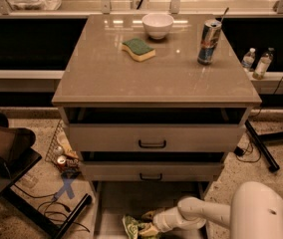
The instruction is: Pick green jalapeno chip bag from bottom drawer and place on counter
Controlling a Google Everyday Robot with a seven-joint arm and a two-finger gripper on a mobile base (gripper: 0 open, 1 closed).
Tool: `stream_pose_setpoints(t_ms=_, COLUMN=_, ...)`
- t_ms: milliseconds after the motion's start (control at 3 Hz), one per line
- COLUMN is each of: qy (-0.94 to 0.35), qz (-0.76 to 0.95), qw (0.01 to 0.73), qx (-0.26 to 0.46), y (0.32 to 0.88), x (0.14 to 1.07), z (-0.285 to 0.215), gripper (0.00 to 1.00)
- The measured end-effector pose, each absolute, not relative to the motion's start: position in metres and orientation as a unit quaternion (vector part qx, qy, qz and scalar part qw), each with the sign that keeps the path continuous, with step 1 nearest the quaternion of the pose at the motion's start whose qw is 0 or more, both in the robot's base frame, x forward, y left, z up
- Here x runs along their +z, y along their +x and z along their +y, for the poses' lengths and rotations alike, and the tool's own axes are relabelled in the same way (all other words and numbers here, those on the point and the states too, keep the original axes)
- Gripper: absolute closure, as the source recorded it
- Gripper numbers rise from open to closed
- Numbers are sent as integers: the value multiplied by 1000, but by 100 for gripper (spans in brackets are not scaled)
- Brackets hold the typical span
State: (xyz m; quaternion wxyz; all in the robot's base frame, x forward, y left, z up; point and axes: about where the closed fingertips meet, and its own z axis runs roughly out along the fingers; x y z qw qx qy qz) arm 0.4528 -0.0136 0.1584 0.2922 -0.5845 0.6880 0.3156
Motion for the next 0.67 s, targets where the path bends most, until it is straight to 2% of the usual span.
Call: stream_pose_setpoints(t_ms=667, qy=-576, qz=693, qw=315, qx=296, y=443, x=298, z=-25, gripper=100)
